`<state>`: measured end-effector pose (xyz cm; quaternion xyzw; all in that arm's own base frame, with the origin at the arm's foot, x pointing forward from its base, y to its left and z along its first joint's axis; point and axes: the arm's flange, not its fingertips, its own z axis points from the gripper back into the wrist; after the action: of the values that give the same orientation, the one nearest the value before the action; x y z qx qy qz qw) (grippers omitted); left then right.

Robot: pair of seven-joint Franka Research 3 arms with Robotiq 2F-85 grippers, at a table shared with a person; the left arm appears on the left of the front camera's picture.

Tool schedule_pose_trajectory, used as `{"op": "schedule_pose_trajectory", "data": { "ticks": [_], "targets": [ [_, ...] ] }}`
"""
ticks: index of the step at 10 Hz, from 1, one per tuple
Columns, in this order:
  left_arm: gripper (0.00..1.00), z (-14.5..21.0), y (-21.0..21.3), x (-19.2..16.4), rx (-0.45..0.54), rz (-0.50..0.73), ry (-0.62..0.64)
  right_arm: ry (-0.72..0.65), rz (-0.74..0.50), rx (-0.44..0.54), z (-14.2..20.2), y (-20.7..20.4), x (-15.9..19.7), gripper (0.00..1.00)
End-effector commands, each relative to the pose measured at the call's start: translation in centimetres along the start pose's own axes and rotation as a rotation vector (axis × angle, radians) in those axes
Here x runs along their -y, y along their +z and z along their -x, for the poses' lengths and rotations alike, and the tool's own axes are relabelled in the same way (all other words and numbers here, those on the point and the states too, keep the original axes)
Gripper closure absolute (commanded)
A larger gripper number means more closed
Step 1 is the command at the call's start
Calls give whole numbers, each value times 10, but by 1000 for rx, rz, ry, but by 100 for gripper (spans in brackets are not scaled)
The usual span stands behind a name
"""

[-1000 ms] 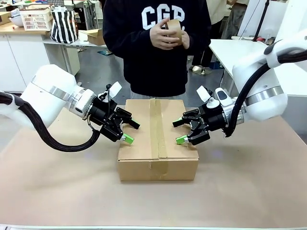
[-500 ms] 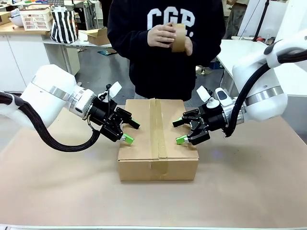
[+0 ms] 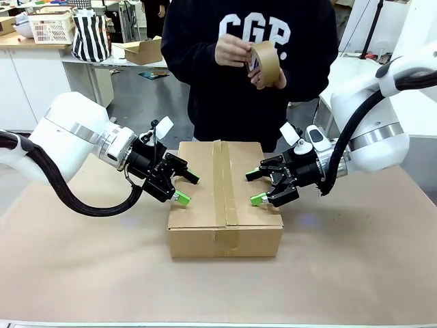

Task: Pack the gift set into the box.
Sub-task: Press and hold the closed box until the human finishes sealing it.

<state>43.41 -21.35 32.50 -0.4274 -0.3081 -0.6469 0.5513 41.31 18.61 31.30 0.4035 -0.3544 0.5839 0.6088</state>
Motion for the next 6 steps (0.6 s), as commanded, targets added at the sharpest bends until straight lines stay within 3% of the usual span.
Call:
{"op": "schedule_pose_trajectory", "data": {
  "ticks": [1,6],
  "targets": [
    [0,2,-1,1,8,-3,4,17,4,4,2,0,-2,0],
    [0,2,-1,1,8,-3,4,17,4,4,2,0,-2,0]
  ]
}}
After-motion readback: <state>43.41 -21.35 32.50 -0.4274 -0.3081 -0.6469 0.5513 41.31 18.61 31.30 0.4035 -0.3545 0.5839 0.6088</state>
